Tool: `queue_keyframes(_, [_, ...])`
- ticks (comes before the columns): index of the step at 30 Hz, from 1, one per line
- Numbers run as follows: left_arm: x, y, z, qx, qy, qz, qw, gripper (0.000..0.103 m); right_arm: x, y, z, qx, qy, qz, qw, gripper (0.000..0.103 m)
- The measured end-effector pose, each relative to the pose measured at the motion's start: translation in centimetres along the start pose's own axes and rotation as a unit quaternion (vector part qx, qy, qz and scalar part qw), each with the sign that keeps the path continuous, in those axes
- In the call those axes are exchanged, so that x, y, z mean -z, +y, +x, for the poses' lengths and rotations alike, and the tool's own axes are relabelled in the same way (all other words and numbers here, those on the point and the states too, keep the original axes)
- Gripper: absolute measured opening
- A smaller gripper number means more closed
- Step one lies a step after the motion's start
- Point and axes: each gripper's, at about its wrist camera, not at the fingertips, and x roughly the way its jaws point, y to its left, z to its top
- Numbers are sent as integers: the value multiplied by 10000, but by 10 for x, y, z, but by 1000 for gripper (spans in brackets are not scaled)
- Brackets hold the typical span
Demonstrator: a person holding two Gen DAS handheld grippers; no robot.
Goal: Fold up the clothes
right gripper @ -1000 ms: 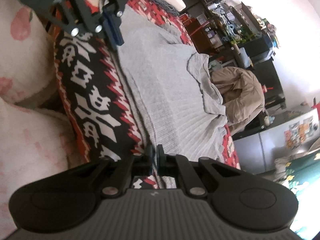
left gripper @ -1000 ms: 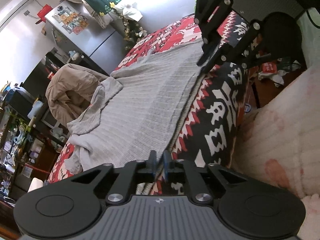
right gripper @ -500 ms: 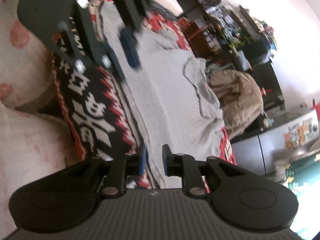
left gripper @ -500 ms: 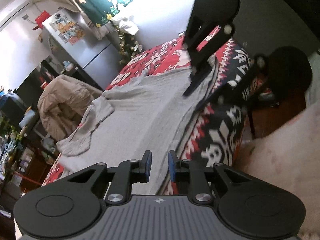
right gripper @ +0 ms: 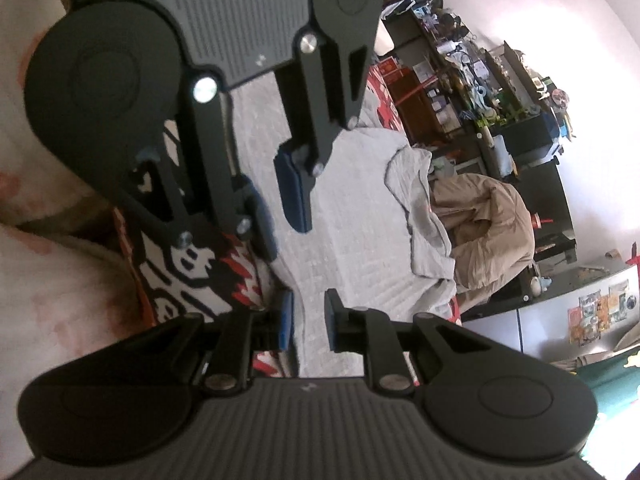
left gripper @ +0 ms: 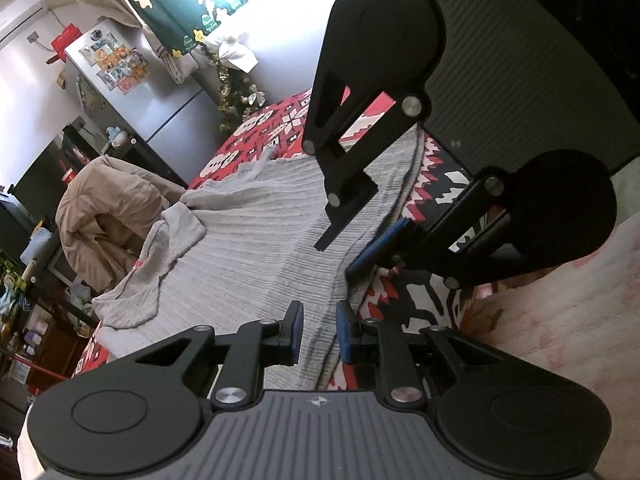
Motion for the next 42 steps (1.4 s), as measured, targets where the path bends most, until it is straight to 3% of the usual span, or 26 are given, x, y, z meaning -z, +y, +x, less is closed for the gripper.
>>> queue_keyframes(2, [0,-1,-1,-1,-34,24,10000,19,0,-2,3,-76,10,34,10000,10])
queue_keyframes(3, [0,-1,-2,-5,-51,36,10000,20,0,-4,3,-102,1,86,9999,1])
queue_keyframes(5, [0,-3,-2,-50,-85,59,9999,25,-1,-6,1,-124,-71,162,9998,1])
queue_keyframes(8, [1,-5,-2,-98,-124,119,9998,25,-2,-10,-4,-164,-142,287,9994,1])
queue_keyframes(10, [1,-7,-2,-115,-154,203,9996,14,-2,-11,-7,-191,-165,309,9992,1])
queue_keyframes(11, [2,-7,-2,-109,-163,219,9996,3,-2,-10,-9,-205,-162,325,9991,1])
queue_keyframes(17, [3,-10,-9,34,-215,244,9995,3,3,-6,-9,-196,-70,377,9991,1])
queue_keyframes(23, [3,-9,-9,-7,-200,222,9996,3,14,-2,-7,3,69,456,9989,17])
queue_keyframes(39, [2,-10,-9,31,-171,269,9995,3,71,-15,-11,333,798,735,9935,17])
queue_keyframes(41, [2,-10,-9,43,-152,286,9995,3,75,-15,-11,321,862,728,9931,15])
queue_keyframes(42, [2,-10,-8,47,-147,288,9995,3,77,-15,-12,288,884,725,9930,9])
